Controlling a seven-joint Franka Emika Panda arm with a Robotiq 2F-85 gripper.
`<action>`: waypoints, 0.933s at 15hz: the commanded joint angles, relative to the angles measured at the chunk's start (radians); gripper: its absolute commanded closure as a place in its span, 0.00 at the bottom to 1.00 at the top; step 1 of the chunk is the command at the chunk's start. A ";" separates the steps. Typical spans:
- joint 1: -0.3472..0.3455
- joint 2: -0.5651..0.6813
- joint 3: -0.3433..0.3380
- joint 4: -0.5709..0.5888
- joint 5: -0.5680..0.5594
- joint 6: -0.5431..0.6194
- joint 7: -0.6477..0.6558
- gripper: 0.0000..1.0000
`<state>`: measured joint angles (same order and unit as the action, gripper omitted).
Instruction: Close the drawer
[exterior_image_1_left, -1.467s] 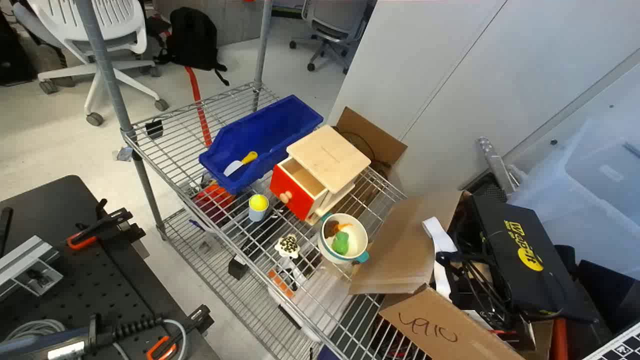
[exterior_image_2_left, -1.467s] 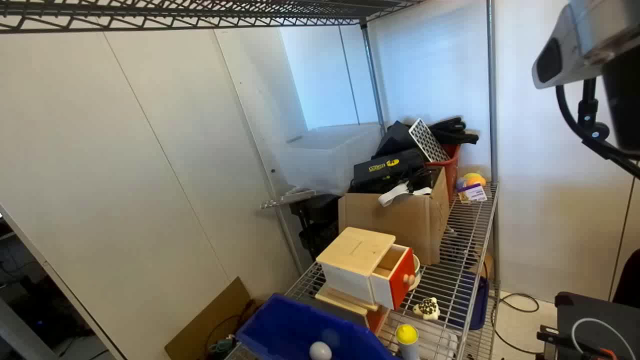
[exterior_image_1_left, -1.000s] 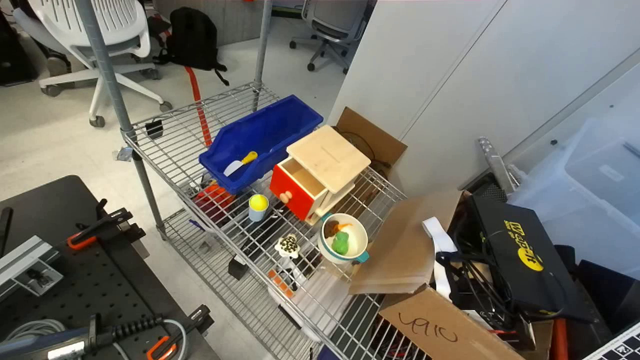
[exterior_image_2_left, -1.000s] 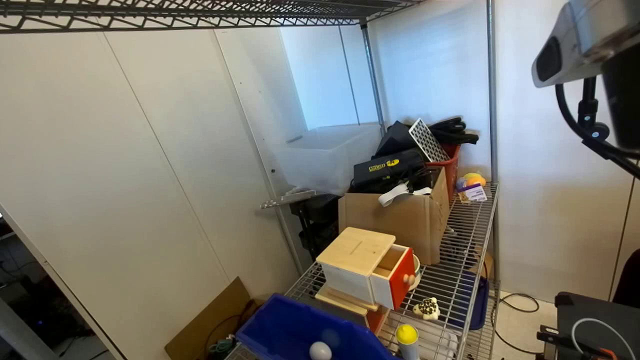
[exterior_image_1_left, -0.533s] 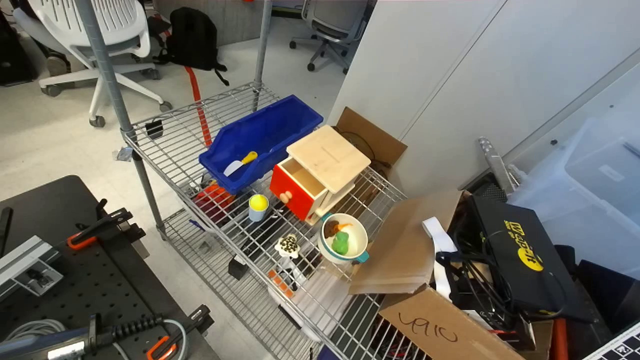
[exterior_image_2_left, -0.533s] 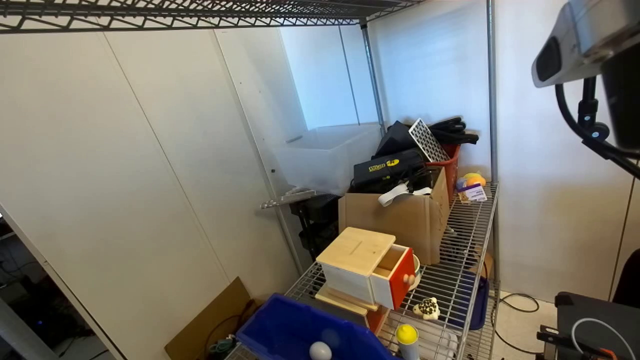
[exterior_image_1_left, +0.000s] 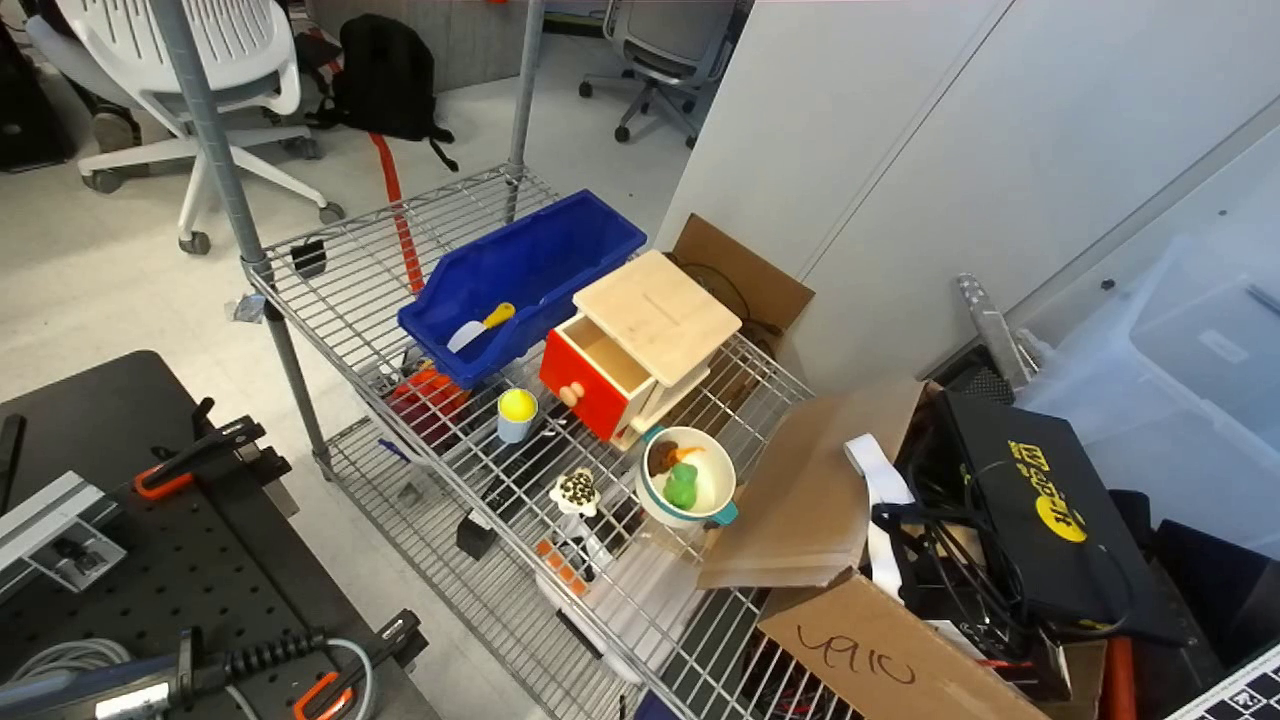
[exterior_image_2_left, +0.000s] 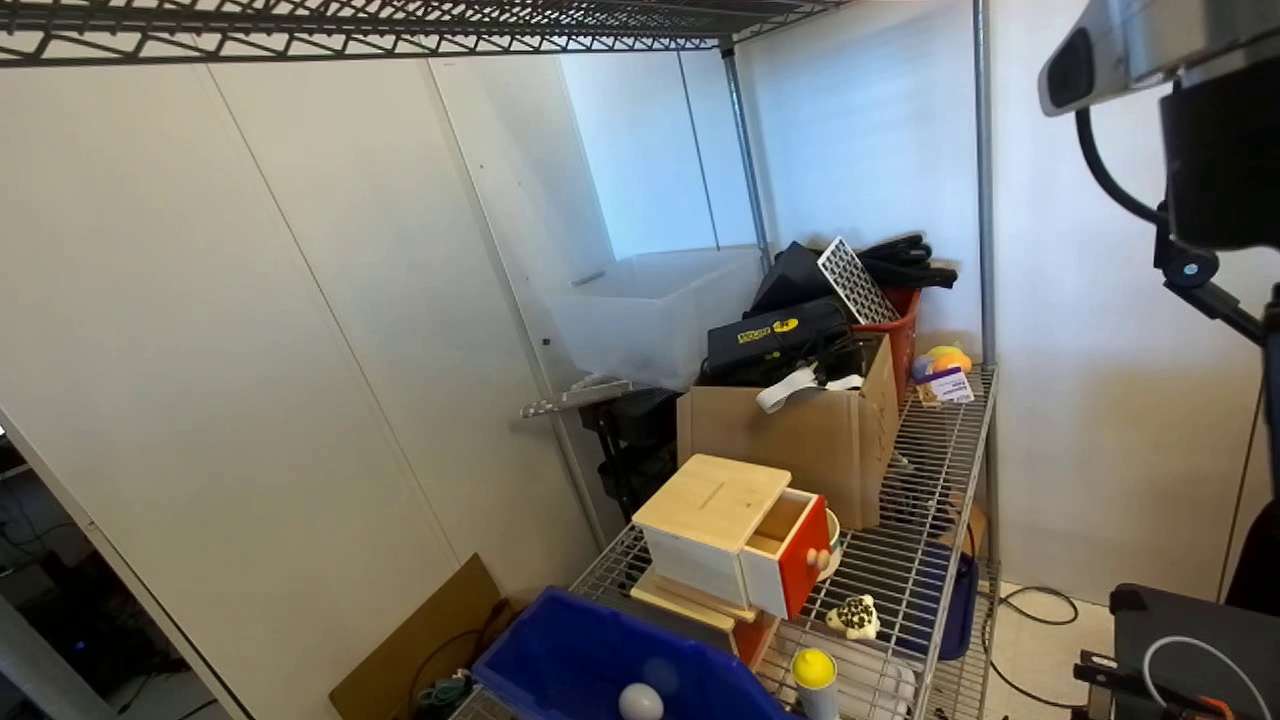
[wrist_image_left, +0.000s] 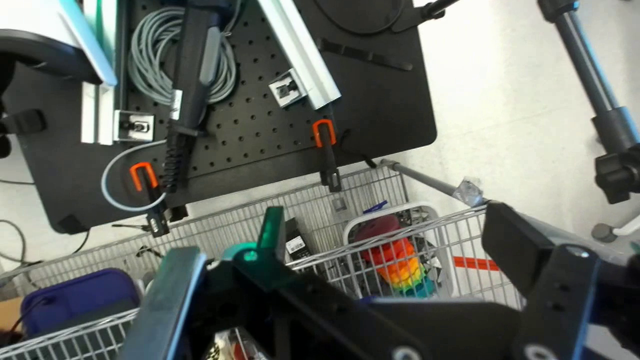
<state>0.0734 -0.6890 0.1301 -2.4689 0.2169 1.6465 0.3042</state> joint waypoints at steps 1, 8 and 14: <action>-0.018 -0.030 -0.006 0.008 -0.093 -0.009 -0.096 0.00; 0.009 -0.094 -0.100 -0.024 -0.106 0.029 -0.420 0.00; -0.064 -0.169 -0.099 -0.096 -0.095 0.287 -0.304 0.00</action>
<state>0.0409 -0.8030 0.0347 -2.5191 0.1346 1.8392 -0.0505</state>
